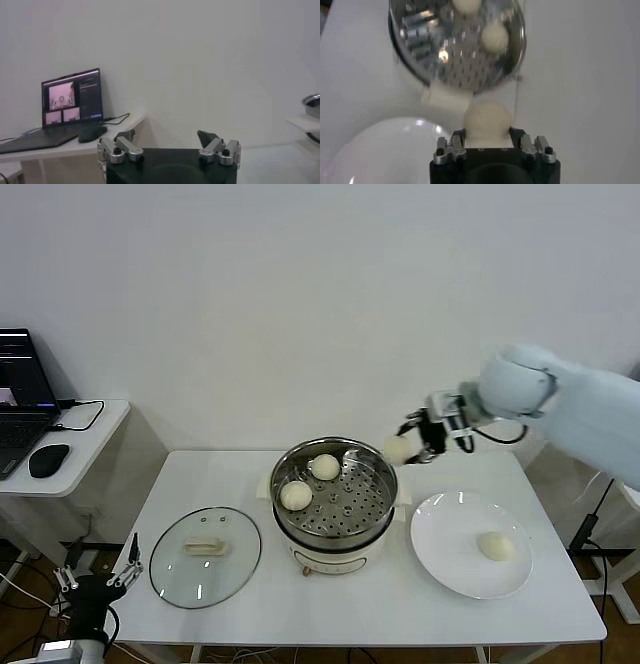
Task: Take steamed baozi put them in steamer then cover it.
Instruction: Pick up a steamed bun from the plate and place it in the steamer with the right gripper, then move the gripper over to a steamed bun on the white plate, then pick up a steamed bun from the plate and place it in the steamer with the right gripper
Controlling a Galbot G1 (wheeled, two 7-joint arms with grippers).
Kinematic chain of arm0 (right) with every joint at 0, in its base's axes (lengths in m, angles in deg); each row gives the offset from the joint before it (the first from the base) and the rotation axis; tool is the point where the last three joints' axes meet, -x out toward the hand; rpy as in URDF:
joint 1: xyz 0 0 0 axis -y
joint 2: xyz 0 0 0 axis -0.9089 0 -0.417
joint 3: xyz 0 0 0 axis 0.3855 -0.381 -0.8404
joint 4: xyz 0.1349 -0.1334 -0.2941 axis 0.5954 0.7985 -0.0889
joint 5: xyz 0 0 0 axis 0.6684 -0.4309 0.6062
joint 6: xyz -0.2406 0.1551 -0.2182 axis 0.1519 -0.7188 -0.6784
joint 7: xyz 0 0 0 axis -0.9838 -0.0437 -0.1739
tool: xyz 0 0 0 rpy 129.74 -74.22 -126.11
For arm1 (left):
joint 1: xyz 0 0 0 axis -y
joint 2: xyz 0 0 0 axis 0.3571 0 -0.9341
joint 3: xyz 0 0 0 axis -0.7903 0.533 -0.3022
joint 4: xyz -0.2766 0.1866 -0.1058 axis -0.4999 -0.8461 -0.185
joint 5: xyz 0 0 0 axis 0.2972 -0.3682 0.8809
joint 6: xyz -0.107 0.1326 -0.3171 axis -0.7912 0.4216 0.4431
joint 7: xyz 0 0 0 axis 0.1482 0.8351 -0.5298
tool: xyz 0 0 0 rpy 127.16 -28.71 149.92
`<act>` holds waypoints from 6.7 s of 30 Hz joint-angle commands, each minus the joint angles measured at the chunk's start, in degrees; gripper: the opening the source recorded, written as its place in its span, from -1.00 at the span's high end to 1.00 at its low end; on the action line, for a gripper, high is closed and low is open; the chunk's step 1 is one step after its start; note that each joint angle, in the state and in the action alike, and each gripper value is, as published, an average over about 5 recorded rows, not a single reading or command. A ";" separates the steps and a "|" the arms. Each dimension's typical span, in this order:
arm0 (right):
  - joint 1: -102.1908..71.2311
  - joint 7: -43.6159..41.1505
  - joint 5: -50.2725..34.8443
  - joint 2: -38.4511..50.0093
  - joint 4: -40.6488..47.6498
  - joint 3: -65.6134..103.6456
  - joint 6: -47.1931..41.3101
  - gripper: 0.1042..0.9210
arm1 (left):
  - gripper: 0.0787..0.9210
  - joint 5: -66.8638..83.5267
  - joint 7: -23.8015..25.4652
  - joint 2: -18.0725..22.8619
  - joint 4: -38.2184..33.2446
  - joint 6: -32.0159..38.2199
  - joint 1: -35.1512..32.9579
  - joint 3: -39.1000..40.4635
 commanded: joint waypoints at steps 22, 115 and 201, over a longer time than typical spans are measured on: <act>-4.02 0.43 18.75 -17.04 4.16 -10.07 30.26 -0.16 | -0.77 0.23 -0.22 1.20 0.20 0.06 -0.14 -1.55; -54.99 -0.86 29.70 11.05 18.76 39.14 4.47 -0.67 | -0.77 -0.94 -0.01 0.02 1.46 0.00 -0.50 -0.42; -13.17 16.50 -13.63 -14.03 10.79 0.11 -25.36 -0.16 | -0.77 -0.38 -0.03 -0.06 1.85 -0.09 1.22 0.21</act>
